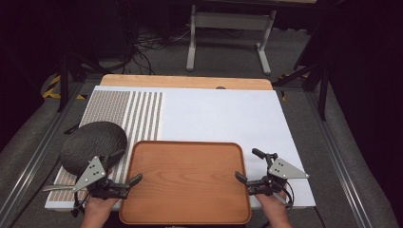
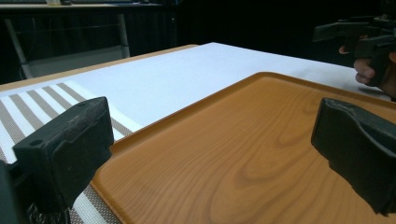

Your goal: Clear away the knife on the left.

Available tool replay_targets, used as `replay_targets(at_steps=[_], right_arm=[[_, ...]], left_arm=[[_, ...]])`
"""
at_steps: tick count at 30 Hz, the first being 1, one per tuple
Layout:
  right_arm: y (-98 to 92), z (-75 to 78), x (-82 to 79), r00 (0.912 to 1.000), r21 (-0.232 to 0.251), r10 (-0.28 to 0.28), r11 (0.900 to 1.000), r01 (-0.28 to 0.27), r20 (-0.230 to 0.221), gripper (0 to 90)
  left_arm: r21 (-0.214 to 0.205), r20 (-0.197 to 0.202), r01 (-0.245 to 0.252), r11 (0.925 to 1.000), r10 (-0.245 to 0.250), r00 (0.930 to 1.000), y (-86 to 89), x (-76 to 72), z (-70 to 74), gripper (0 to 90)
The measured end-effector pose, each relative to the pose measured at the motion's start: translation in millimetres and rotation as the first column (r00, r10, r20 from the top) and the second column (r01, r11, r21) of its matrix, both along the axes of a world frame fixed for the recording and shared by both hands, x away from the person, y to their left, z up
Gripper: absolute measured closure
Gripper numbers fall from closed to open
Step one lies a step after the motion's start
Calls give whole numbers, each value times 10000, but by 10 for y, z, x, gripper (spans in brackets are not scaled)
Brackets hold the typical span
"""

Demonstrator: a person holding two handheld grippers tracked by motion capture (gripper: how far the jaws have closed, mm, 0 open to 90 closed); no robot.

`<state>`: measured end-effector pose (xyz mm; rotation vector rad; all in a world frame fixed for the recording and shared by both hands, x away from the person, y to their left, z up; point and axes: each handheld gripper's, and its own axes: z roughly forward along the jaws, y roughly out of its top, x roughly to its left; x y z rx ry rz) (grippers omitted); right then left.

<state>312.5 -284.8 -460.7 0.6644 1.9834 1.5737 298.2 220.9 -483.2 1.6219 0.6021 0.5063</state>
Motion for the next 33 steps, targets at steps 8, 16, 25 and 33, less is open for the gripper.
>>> replay_targets(at_steps=[8, 16, 25, 33], right_arm=[[-2, 7, -17, 10000, -1, 60, 10000, -60, 27, 3], [-12, 17, -13, 10000, 135, 95, 9999, -95, 16, 3], [-2, 12, 2, 9999, 108, 116, 9999, -115, -48, 5], [-7, 10, -2, 9998, 124, 153, 9998, -152, -98, 5]], left_arm=[[-155, -13, -77, 9999, 77, 10000, 49, -13, 72, 3], [-224, -301, 727, 9971, -734, 9968, 99, -2, 161, 4], [518, -435, 1191, 9915, -1169, 9922, 105, -8, 294, 32], [1451, -500, 1835, 9722, -1781, 9828, 126, -9, 411, 35]])
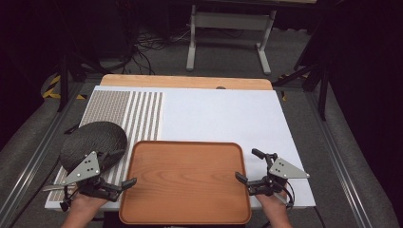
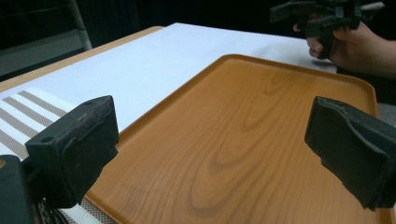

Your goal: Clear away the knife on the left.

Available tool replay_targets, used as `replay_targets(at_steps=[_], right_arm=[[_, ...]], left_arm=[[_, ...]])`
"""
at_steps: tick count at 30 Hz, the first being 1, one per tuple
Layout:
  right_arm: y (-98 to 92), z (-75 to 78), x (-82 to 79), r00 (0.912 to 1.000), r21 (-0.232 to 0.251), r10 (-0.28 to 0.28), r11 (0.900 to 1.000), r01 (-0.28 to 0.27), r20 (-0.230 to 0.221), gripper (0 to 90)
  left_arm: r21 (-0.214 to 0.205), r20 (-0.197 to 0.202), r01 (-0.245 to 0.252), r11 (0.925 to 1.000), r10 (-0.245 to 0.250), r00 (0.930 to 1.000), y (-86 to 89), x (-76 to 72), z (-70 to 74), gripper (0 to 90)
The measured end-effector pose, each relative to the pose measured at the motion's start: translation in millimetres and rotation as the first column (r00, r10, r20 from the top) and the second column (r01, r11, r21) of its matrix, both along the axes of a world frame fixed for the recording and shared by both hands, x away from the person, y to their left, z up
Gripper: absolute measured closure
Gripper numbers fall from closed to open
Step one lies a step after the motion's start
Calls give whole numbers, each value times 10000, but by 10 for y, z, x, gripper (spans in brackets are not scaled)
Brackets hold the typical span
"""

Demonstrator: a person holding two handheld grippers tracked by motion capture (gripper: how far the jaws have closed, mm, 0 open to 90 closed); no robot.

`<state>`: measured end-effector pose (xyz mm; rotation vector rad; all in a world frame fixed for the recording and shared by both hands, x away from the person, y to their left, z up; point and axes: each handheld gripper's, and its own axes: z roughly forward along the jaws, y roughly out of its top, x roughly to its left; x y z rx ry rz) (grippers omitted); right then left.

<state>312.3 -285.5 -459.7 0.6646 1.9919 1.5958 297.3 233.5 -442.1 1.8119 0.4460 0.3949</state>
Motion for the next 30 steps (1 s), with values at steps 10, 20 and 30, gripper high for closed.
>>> replay_targets(at_steps=[10, 20, 30], right_arm=[[3, -5, 3, 9999, 21, 108, 9999, -108, -40, 6], [10, -12, 5, 9998, 13, 149, 9999, -149, -101, 6], [22, -29, 16, 9998, -79, 137, 9999, -138, -176, 6]], left_arm=[[1379, -465, 310, 9900, -248, 9986, 132, 14, 207, 76], [2552, -713, 465, 9658, -292, 9970, 265, 13, 301, 106], [3518, -1037, 611, 9341, -260, 9943, 448, 25, 343, 123]])
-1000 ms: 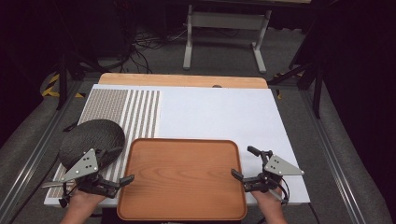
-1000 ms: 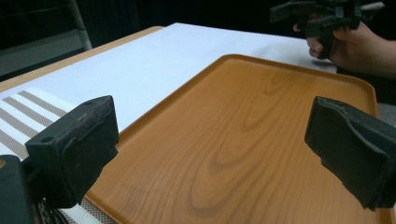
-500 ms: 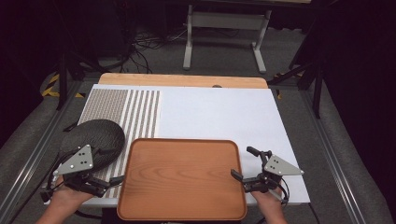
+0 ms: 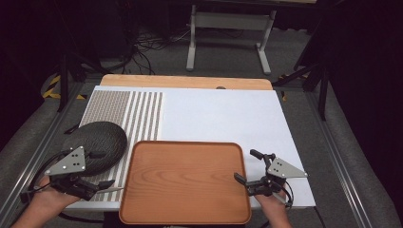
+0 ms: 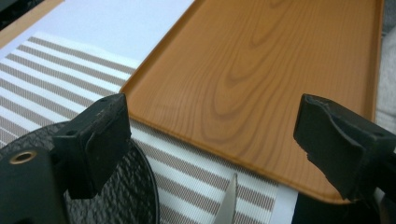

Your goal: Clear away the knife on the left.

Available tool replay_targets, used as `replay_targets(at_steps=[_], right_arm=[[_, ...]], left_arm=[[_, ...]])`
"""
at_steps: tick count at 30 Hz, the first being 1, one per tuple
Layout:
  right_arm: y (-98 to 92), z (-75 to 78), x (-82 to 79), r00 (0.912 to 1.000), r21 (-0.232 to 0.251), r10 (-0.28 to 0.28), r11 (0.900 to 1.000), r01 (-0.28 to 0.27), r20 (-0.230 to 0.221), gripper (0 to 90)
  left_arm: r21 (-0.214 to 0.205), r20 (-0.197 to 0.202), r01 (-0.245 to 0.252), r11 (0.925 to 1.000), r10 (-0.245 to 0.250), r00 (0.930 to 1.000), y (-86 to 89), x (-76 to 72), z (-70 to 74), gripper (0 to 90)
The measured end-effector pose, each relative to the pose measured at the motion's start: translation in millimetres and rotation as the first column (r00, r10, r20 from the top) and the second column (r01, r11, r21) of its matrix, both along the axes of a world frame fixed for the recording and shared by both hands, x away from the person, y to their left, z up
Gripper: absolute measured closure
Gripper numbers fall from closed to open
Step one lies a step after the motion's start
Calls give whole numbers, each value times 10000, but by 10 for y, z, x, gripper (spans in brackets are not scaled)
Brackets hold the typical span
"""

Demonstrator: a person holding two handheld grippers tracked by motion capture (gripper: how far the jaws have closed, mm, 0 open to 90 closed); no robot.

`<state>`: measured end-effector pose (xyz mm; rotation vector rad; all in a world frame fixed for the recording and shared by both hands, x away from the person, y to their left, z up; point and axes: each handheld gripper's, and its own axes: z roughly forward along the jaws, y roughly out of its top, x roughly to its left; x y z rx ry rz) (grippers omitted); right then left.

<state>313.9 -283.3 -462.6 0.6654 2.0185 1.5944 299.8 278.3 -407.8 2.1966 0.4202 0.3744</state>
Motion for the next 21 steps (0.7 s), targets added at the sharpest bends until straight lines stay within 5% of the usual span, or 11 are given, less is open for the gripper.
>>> replay_targets(at_steps=[12, 21], right_arm=[[1, -4, 0, 10000, -52, -2, 10000, 2, -43, 6], [7, -7, -1, 10000, -100, 10, 9999, -10, -57, 7]], left_arm=[[1444, -271, 26, 9895, 13, 9996, 141, 28, 19, 156], [2462, -764, 240, 9689, -53, 9971, 199, 35, 19, 194]])
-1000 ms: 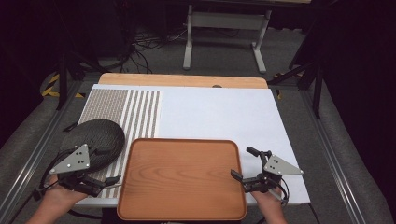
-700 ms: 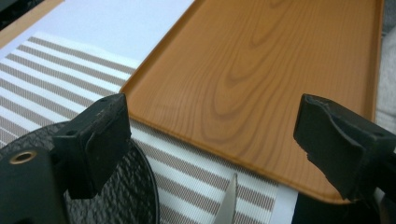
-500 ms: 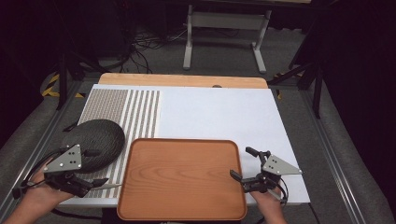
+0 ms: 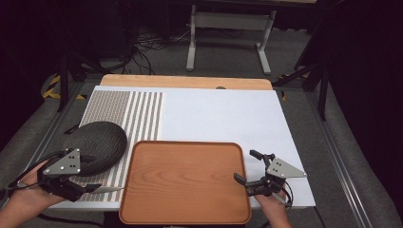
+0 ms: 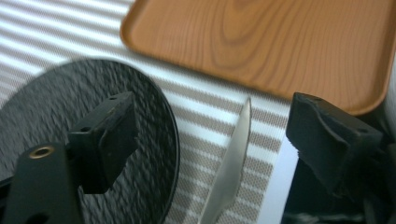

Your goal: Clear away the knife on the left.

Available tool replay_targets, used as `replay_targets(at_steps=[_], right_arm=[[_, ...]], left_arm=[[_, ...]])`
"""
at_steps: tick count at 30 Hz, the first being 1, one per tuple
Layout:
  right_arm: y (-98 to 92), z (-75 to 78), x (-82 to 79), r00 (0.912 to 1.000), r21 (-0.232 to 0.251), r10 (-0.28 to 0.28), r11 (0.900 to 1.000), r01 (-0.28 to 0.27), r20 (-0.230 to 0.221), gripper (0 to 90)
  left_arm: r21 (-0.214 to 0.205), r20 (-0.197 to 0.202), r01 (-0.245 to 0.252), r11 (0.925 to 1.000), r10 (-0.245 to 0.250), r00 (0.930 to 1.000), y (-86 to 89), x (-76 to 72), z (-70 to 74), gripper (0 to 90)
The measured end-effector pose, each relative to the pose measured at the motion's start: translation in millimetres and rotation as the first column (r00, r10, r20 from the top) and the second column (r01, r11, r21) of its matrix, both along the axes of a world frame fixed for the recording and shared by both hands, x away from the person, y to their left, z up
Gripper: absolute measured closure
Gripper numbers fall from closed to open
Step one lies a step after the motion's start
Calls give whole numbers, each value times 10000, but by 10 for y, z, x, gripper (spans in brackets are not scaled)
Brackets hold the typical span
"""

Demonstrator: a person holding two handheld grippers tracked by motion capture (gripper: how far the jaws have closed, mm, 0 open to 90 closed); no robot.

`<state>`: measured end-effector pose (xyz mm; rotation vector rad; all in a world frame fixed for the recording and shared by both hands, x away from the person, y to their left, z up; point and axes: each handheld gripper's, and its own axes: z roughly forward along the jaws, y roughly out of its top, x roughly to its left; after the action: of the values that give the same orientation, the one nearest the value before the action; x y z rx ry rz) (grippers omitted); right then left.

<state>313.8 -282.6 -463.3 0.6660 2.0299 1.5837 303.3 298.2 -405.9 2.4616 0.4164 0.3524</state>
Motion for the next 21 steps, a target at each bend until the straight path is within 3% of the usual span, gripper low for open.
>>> replay_targets(at_steps=[5, 13, 21], right_arm=[[-1, 4, -4, 10000, -17, 19, 10000, -19, 48, 8], [11, -1, -4, 10000, -55, 59, 10000, -59, 10, 8], [21, -2, -6, 10000, -100, 32, 9999, -32, 15, 8]], left_arm=[[624, -392, 78, 9980, -53, 9992, 44, 14, -28, 211], [1236, -920, 479, 9912, -366, 9951, 135, 50, -64, 245], [2154, -1559, 861, 9727, -528, 9864, 180, 99, -109, 277]])
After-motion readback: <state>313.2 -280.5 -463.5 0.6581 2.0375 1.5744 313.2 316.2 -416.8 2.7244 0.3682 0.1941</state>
